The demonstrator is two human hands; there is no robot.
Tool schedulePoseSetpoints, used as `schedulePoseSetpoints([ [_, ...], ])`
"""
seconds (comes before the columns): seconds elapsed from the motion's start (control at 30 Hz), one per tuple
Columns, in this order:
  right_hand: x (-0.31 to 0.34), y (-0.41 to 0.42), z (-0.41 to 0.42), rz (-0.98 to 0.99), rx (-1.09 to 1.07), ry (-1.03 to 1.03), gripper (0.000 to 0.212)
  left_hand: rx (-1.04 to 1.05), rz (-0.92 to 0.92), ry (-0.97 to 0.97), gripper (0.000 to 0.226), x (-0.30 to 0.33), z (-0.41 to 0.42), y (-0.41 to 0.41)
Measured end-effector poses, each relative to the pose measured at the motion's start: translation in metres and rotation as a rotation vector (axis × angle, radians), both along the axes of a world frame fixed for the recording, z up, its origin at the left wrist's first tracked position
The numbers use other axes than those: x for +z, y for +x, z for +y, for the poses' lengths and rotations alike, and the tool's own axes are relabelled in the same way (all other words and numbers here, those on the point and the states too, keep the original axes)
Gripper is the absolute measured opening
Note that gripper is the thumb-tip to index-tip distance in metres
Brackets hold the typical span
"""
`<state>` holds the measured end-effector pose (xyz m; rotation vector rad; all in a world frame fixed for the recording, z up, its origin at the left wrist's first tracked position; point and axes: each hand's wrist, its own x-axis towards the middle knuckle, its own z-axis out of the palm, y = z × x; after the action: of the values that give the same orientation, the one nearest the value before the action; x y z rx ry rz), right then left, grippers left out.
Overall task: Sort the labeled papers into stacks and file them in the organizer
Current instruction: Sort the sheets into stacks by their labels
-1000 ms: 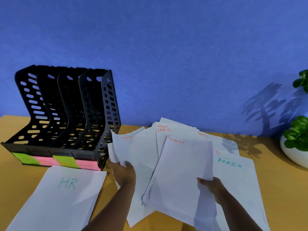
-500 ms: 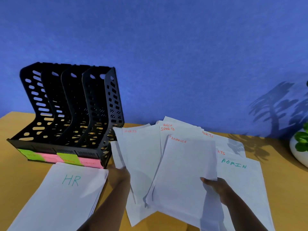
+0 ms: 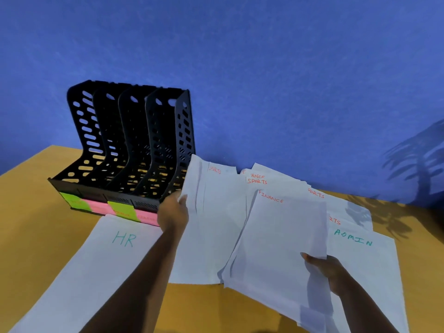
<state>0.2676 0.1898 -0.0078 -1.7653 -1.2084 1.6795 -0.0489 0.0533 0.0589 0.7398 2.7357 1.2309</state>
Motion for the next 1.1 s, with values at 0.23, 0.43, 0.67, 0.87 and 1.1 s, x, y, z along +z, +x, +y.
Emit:
schedulePoseSetpoints([
  [0.23,0.003,0.000,-0.004,-0.010,0.015,0.020,0.017,-0.144,-0.065,0.025,0.024,0.005,-0.061,-0.056],
  [0.43,0.006,-0.001,-0.008,-0.034,0.039,0.035,0.020,-0.269,-0.132,-0.083,0.031,-0.005,-0.130,-0.091],
  [0.67,0.006,-0.002,-0.010,-0.027,0.046,0.033,0.028,0.135,-0.121,-0.277,0.026,-0.031,-0.190,-0.122],
  [0.87,0.003,-0.003,-0.011,-0.025,0.025,0.040,0.034,0.275,-0.176,-0.523,0.038,-0.049,-0.215,-0.120],
  [1.1,-0.005,-0.002,-0.007,-0.059,0.007,0.097,0.040,0.332,-0.193,-0.589,0.038,-0.062,-0.204,-0.120],
])
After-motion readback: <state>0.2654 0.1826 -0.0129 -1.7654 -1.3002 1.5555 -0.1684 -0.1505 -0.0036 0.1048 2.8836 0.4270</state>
